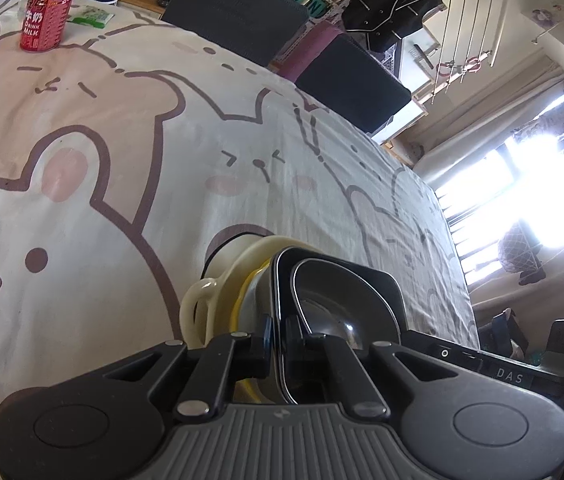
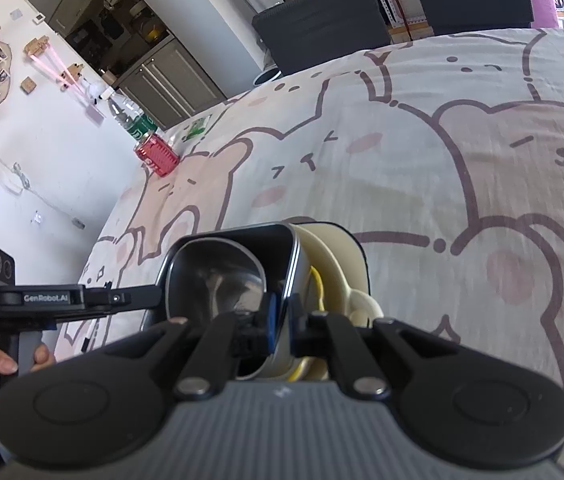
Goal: Organize plates and bowls
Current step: 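Lower the steel tray stack into the cream and yellow bowls with both grippers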
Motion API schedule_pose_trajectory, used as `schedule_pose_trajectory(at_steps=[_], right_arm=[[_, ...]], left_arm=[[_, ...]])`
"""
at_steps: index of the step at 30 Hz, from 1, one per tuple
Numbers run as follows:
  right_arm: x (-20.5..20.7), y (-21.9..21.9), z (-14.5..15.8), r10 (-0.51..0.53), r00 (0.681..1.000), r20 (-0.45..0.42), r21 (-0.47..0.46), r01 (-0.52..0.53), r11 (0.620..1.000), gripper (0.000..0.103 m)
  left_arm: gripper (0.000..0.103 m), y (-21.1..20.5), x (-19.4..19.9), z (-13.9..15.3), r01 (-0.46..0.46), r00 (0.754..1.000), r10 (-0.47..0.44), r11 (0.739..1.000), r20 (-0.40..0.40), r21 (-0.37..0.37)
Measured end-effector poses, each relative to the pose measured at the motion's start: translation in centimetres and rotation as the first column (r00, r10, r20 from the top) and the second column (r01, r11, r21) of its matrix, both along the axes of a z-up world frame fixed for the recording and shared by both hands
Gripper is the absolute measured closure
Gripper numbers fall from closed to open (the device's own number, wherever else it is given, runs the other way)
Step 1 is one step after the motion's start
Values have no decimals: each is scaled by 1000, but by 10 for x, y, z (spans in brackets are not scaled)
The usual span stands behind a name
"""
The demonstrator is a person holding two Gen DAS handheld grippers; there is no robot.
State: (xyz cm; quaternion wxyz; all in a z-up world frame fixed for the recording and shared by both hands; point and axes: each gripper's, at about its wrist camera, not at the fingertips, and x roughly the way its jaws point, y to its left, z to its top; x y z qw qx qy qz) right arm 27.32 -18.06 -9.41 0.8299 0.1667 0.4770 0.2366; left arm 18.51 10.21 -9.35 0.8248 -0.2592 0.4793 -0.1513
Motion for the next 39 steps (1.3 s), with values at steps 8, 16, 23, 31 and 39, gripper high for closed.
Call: schedule_pose_trajectory(at_steps=[8,16,23,31,39], right_arm=[[1,4,-2,16,1000,-10,-25,-16,1000,95],[2,3,-2,18,1000,-16,-24,-19,1000,94],[2,6,-1,30,999,-12,-46,-30,999,94],[-2,9,2,35,999,6,-86,-35,996,89],[-11,6,11,32,999,40,-110,-27,994,72]], left_arm=[[97,-1,1,-4,4,1000,-4,1000,-10,13],[97,-2,1,-3,11,1000,-11,1000,-7,21],[97,-3,-1,-2,21,1000,-21,999,-3,32],[93,-6,-7,5,26,1000,-26,996,3,90],[75,-8,-19,14,23,1000,-26,991,17,134]])
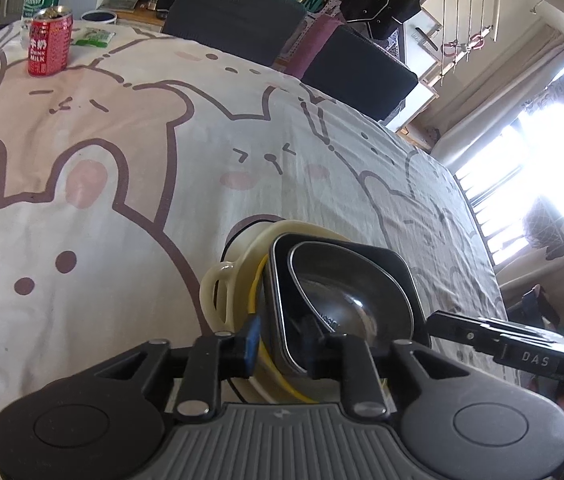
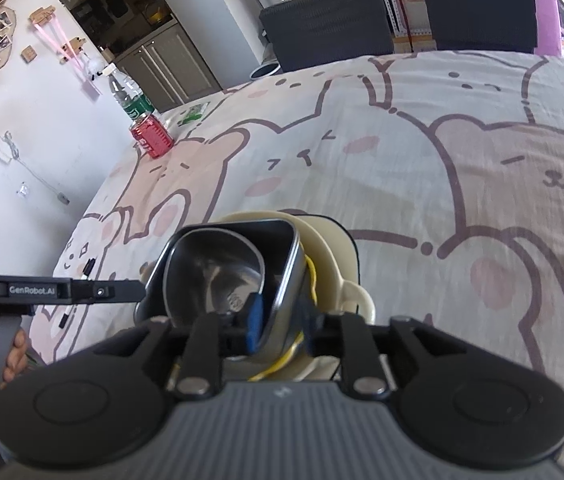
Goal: Organize plates and bowls
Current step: 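Lower the steel tray stack into the cream and yellow bowls with both grippers, then open both grippers and pull them back from the stacked dishes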
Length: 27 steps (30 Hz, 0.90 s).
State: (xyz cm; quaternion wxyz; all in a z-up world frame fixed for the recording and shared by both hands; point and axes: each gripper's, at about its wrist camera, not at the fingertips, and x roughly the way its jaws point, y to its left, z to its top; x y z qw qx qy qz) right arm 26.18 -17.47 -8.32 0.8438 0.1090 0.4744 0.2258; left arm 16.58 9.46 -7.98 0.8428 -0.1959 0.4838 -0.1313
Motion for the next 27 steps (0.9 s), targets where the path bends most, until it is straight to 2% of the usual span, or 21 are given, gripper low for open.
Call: schedule_pose_trajectory(at_steps=[4,7,9,12,14,18,23,27], right_arm=[[-9,-4,9,-6,999,34,-5,7,1000,61],[-18,-6,18,-34,996,78,-19,35,999,46],[-26,-7,24,-47,993,108,-33,51,998,38],[-38,-10,33,-61,988,145,-47,68,997,27],[-48,-13,39,-71,983,169,-59,82,995,21],[-73,-18,55,-88,970,228,-82,109,991,17],[-111,-25,79,-117,937,329,-51,142,989,7],[-142,-24,95,-119,902,416,-61,158,986,1]], left_arm=[[59,1,-11,8,-4,1000,4,1000,18,25],[42,1,-20,17,-14,999,12,999,40,41],[24,0,-29,25,-19,998,15,998,64,52],[10,-5,-44,42,-26,993,16,996,119,86],[5,-7,-53,51,-37,988,22,994,150,101],[0,-13,-78,70,-76,974,41,986,225,151],[0,-19,-116,99,-122,945,65,979,320,163],[0,-27,-145,115,-138,923,60,974,381,181]])
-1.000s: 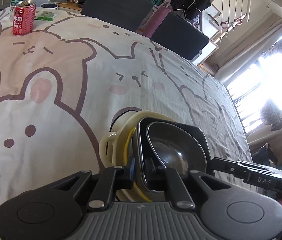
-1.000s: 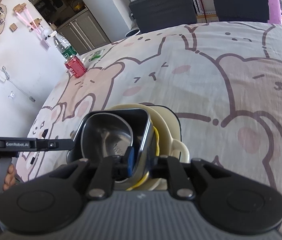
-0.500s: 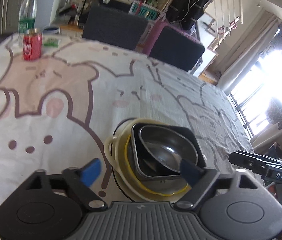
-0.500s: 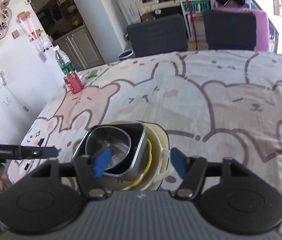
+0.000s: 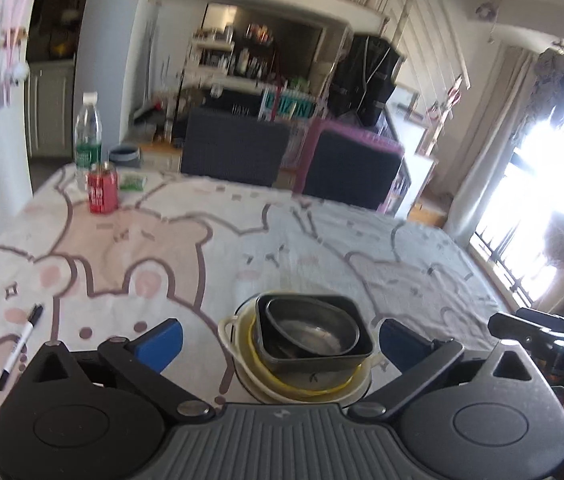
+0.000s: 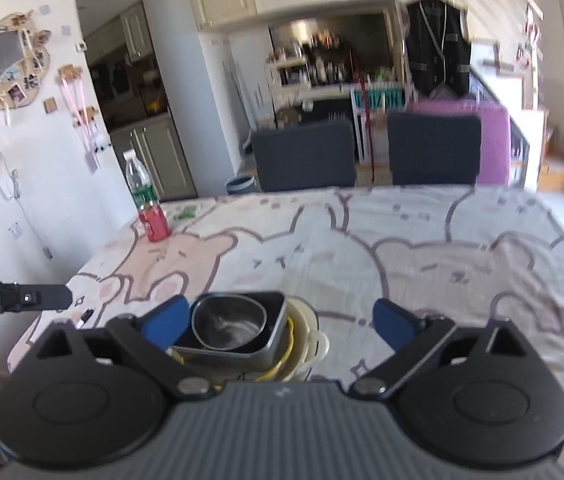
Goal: Organize plates and bowls
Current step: 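Open both grippers and pull them back from the stacked dishes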
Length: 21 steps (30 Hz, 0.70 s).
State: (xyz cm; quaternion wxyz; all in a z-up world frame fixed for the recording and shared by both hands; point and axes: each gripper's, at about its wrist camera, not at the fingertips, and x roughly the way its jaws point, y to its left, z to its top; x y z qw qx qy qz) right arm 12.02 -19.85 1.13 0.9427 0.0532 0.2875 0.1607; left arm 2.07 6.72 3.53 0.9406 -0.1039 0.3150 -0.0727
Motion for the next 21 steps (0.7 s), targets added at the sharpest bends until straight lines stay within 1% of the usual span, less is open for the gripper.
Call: schedule_pose_trajectory(at_steps=[3,8,12,14,16,21], right_arm=[[-23,2,8,-6,998,62,-23,7,1000,0],[-51,3,7,-46,992,120,-49,52,997,0],[-70,5,-2,-82,985,150,-50,90,995,0],[-75,6,-9,-104,981,164,-41,112,993,0],[-82,12,-16,-125,975,186,-59,138,989,0],[-94,19,-30,-137,968,209,-82,157,984,0]], left_arm=[[0,-2,-16,7,5,998,-4,1000,61,-16],[0,-1,-34,7,-2,991,7,999,131,-36],[0,-1,-45,-3,-7,988,6,1000,156,7],[0,-2,-49,-10,-33,988,26,998,152,44],[0,-1,-53,-18,-54,987,41,995,153,81],[0,1,-64,-33,-63,986,41,989,159,133]])
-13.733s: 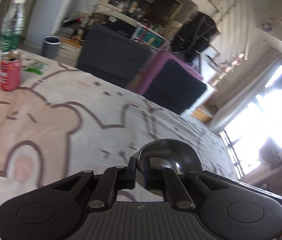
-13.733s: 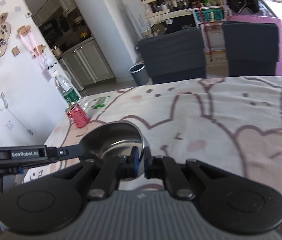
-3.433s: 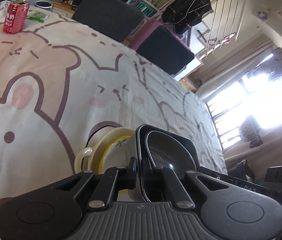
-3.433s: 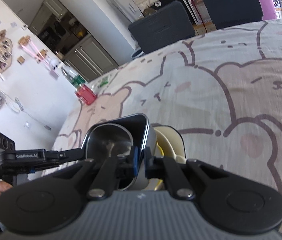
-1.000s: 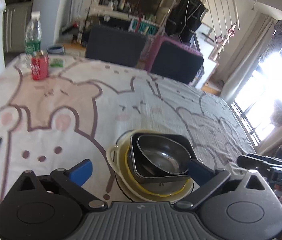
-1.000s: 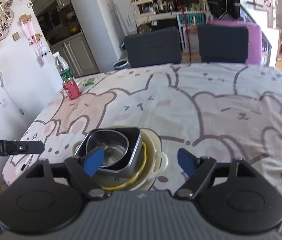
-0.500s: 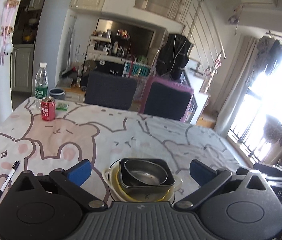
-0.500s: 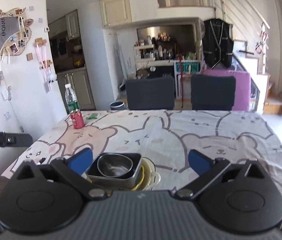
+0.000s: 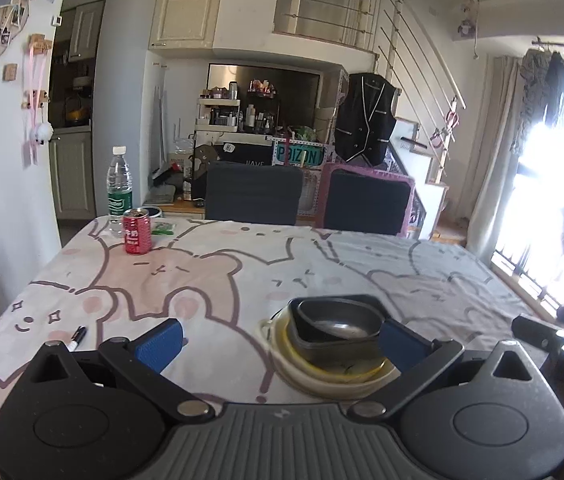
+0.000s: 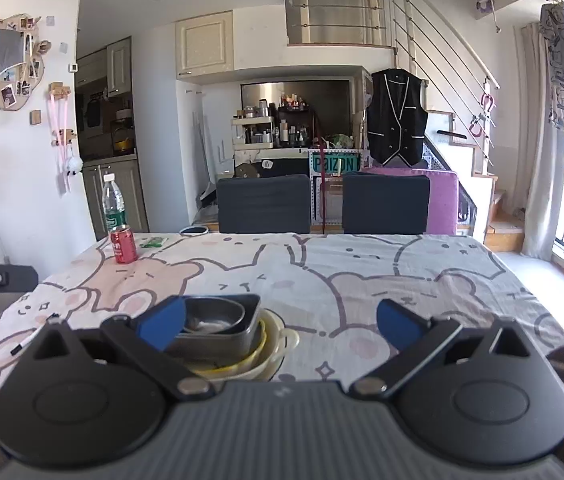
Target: Organize plates and bowls
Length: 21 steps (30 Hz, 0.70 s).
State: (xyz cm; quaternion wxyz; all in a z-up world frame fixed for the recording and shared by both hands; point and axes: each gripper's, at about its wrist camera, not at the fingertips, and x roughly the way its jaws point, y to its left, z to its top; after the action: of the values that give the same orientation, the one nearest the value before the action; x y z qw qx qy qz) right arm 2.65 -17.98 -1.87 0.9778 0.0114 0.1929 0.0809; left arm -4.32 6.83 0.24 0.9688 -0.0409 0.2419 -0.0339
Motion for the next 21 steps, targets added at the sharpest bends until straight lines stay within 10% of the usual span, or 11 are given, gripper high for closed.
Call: schedule_pose_trajectory(at_steps=[21], right_arm=[[-25,3,-47,-39,999,17,-85,40,996,0]], left_arm=[[0,-15,-23,-42,-31,1000,30,993,10,118]])
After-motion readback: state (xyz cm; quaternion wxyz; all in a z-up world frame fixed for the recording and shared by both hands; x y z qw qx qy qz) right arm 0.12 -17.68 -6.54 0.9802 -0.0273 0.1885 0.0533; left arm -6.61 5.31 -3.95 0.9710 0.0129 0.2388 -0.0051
